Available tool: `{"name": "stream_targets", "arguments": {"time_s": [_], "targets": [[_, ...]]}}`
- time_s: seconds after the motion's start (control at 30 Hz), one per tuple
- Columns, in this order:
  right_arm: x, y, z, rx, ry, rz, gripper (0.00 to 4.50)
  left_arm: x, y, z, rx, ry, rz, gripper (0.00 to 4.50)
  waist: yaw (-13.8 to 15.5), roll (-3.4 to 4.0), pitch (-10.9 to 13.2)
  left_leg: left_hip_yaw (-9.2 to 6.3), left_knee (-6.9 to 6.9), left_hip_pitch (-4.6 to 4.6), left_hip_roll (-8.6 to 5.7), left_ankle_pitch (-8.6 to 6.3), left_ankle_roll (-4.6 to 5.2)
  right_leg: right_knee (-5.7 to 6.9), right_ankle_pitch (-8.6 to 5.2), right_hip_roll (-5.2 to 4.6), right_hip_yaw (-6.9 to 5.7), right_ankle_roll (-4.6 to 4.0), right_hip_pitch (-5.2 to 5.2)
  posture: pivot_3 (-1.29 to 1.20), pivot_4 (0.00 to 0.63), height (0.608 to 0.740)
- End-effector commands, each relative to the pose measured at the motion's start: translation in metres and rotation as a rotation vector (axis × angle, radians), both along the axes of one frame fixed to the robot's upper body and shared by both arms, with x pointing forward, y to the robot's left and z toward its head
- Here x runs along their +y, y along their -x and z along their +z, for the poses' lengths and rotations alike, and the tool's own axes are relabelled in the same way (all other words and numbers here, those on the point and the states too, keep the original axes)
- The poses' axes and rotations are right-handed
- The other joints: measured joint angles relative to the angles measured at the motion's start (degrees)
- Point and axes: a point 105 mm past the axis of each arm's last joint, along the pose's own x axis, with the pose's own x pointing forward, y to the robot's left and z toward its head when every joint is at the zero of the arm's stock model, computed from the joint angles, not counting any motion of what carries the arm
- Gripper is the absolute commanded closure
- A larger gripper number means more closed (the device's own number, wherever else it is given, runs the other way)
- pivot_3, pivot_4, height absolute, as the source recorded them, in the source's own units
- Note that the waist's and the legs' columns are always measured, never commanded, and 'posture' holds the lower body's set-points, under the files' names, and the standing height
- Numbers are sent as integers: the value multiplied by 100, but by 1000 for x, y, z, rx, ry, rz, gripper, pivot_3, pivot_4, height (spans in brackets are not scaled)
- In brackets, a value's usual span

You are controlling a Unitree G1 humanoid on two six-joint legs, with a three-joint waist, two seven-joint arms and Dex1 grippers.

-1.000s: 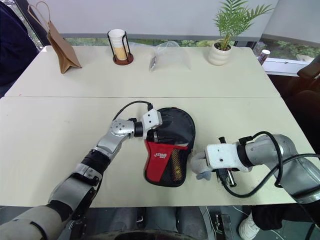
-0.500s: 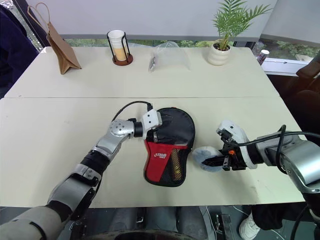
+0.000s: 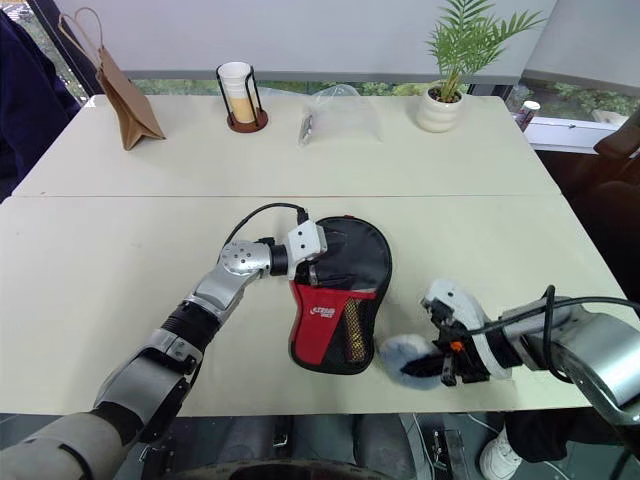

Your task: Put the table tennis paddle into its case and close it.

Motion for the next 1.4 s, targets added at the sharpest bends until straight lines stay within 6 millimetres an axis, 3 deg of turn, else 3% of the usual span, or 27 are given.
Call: {"name": "stream_targets", "arguments": {"time_s": [0.03,0.23,0.43,0.7,0.73,0.87,0.93,1.17,1.4], "targets": [[0,14,-1,15,9,89,4306,33,8,-64,157,-232,78,0,-2,-5,-14,0,0,2,1,0,0,0,0,0,-1,1,1,0,150,740],[-3,21,-2,-20,16,137,4306,34,6,-64,156,-233,84,0,-1,-4,-28,0,-5,7,2,-10,-15,-6,-2,-6,-5,4,2,0,150,740],[-5,2,1,-144,14,120,4306,34,3,-58,152,-198,93,0,-2,-6,-27,0,-10,7,1,-11,-17,-12,-3,-10,-10,5,0,0,150,740],[-25,-46,27,-312,39,74,322,30,-8,-25,163,-22,133,0,-53,-1,-16,5,-13,9,7,-11,-18,-15,-3,-13,-17,5,-7,0,150,740],[-28,-52,31,-334,51,68,87,31,-9,-18,167,8,140,0,-63,3,-10,6,-15,7,7,-11,-17,-16,-3,-13,-18,5,-10,0,150,740],[-36,-76,46,-440,100,60,87,36,-15,13,205,142,166,0,-65,1,16,13,-27,-12,1,-4,-6,-13,-1,-12,-25,3,-33,0,150,740],[-38,-85,62,-493,83,40,87,41,-14,33,228,204,165,0,-49,3,25,17,-37,-43,-4,2,3,2,14,-10,-25,-21,-50,0,150,740],[-33,-105,107,-679,57,44,87,77,3,95,241,312,146,0,0,5,80,34,-62,-81,-3,13,-6,23,23,19,-15,4,-107,0,150,740],[-24,-107,122,-739,37,87,87,129,37,120,231,213,172,0,-15,5,117,41,-62,-82,-1,14,-9,15,14,16,-14,-10,-106,0,150,740]]}}
